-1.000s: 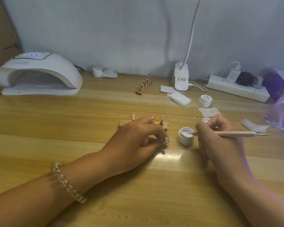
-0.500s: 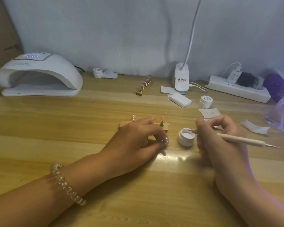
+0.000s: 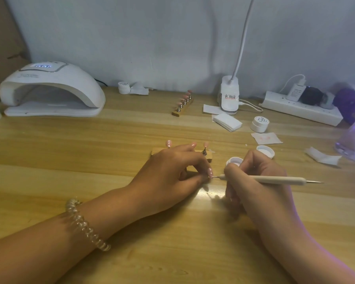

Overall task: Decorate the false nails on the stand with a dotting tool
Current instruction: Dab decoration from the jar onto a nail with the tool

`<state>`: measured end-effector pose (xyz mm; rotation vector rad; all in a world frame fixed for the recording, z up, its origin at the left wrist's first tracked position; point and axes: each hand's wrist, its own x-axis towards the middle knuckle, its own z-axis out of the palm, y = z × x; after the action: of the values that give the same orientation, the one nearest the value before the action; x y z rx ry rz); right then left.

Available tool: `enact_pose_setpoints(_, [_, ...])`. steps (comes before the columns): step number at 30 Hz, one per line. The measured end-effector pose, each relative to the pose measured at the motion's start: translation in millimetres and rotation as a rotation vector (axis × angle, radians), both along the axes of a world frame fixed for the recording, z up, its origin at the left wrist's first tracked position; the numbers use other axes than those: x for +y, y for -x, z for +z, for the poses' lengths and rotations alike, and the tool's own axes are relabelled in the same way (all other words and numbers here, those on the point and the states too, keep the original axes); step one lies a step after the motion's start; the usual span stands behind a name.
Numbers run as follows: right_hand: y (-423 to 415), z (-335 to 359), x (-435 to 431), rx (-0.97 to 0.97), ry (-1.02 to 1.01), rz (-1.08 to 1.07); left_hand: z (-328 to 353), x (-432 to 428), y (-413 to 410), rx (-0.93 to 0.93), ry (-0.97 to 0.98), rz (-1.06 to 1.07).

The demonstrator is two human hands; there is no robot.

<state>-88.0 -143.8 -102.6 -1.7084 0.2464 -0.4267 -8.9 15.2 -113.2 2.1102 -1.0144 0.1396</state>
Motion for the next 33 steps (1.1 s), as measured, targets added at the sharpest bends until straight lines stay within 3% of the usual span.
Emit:
enact_pose_setpoints(18, [1,1,1,-0.028,-0.027,-0.008,-1,1,-2,-0.019,-0.002,-0.008])
enact_pose_setpoints(23, [3,8,-4,-0.218,-0.148,-0.141,0,0,0,-0.013,0.020,-0.011])
enact_pose_setpoints(28, [-2,8,-19,-0.252,-0.187,-0.267,9,-1,1,-0.122,0.192,0.106])
enact_pose_setpoints(33, [-6,5,-26,-0.177,-0.215,-0.283,21,14,-20,0.000,0.366,0.281])
